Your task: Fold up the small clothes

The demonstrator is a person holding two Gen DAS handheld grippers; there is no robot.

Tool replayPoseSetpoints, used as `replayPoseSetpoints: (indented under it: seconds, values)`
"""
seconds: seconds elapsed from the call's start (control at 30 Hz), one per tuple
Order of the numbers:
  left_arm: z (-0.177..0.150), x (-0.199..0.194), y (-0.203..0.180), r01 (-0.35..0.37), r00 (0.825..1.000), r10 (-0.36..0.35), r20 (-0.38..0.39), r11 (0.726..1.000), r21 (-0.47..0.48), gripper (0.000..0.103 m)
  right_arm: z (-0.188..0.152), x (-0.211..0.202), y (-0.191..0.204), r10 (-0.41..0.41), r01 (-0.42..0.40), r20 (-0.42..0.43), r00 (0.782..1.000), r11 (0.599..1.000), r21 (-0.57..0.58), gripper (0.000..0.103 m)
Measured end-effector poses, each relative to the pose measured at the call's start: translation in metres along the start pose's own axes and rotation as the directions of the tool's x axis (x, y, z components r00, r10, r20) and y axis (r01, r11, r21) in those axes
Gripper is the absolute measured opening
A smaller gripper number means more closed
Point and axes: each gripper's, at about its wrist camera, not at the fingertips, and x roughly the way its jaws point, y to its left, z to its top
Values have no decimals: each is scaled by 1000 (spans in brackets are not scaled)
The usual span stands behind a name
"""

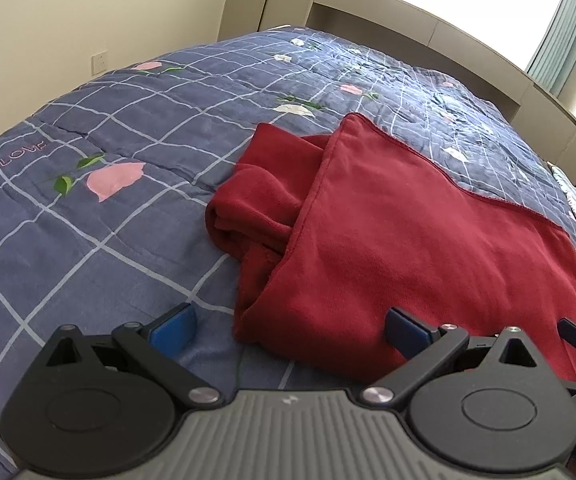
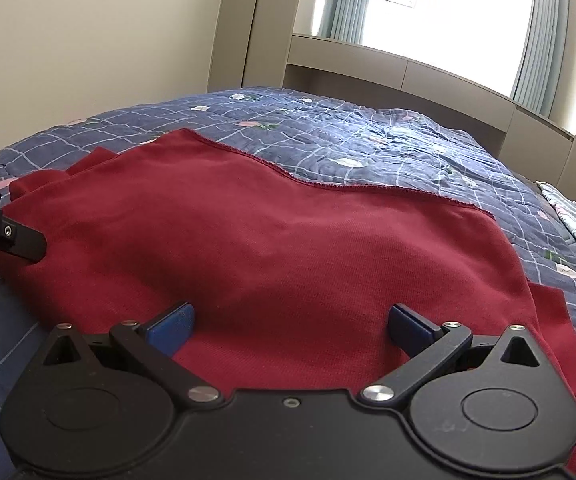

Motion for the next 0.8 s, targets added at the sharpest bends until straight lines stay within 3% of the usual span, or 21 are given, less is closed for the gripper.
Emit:
replayPoseSetpoints:
  seconds: [0.17,0.27,0.37,0.43,0.5,0.63,0.8]
  values:
    - [0,-3,2,16,1000,-16,8,999,-47,102,0,0,0,2,-2,-1,1000,1000,2,102]
    - [-2,-10,8,81,997,-79,22,985,-153,102,0,0,-1,2,-2,-1,1000,1000,2,102]
    - [-5,-12,19,122,992,-113,51,952,-282,102,0,0,-1,5,-5,-1,1000,1000,5,102]
    - [-6,-13,23,115,993,-97,70,935,-337,96,1,0,-2,8,-8,-3,1000,1000,8,103]
    - [-7,-13,25,102,994,-78,79,923,-370,80,1,0,-2,13,-13,-4,1000,1000,13,103]
    - [-9,-13,30,76,995,-40,91,897,-435,60,1,0,-2,16,-16,-4,1000,1000,18,103]
    - [-8,-7,36,87,994,-45,100,879,-469,59,1,0,-3,17,-16,-4,1000,1000,18,103]
